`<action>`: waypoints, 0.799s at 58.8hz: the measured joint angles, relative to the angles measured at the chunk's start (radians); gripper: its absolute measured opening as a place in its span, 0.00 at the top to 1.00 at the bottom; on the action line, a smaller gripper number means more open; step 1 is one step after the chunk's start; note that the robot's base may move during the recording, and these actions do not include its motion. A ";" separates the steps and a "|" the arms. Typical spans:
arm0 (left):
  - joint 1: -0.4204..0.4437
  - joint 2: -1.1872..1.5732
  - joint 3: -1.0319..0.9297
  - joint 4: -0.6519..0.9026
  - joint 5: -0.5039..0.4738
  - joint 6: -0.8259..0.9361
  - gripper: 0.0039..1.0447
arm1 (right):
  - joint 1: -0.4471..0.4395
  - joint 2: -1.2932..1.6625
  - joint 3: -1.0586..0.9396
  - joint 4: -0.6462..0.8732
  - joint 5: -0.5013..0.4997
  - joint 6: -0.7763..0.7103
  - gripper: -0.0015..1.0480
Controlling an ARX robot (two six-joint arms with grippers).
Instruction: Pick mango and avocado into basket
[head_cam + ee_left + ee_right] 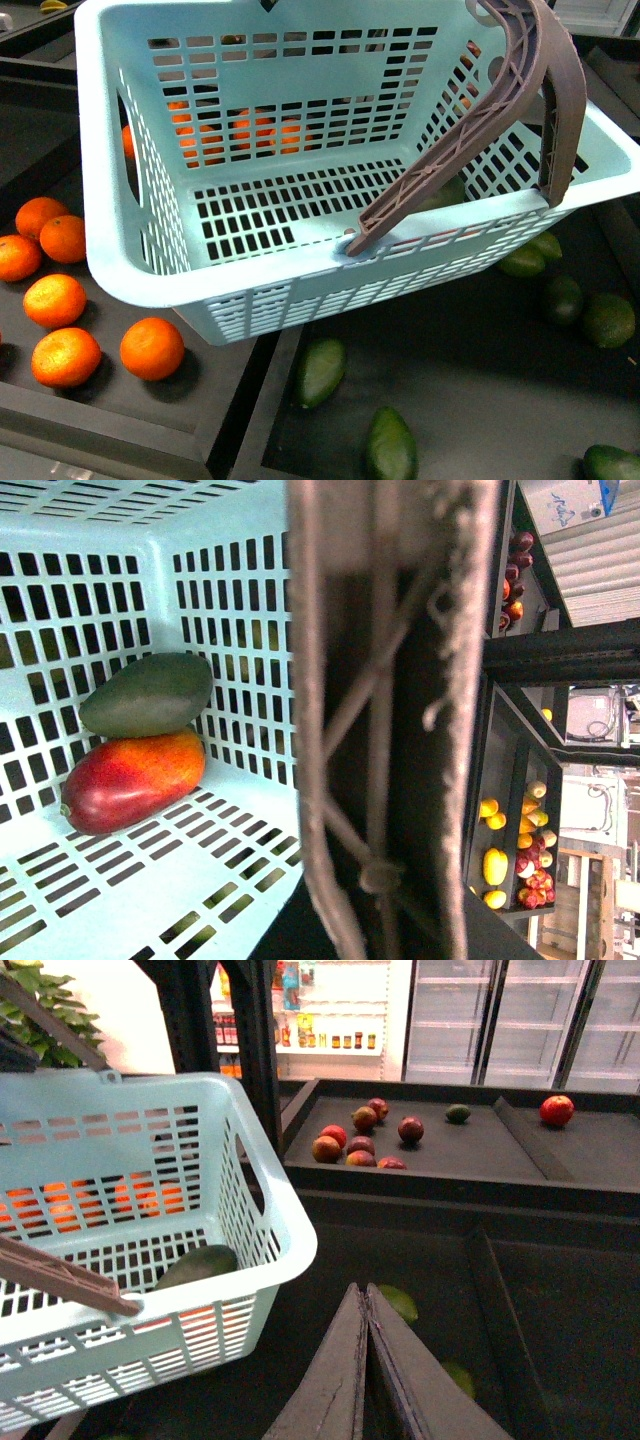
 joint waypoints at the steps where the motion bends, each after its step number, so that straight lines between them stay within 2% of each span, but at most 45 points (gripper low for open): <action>1: 0.000 0.000 0.000 0.000 0.000 0.000 0.95 | 0.000 -0.005 0.000 -0.004 0.000 0.000 0.98; 16: 0.000 0.000 0.000 0.000 -0.001 0.001 0.95 | 0.000 -0.161 0.000 -0.147 0.000 0.000 0.98; 47: 0.000 0.000 0.000 0.000 0.000 0.000 0.95 | 0.000 -0.340 0.000 -0.323 0.000 0.000 0.98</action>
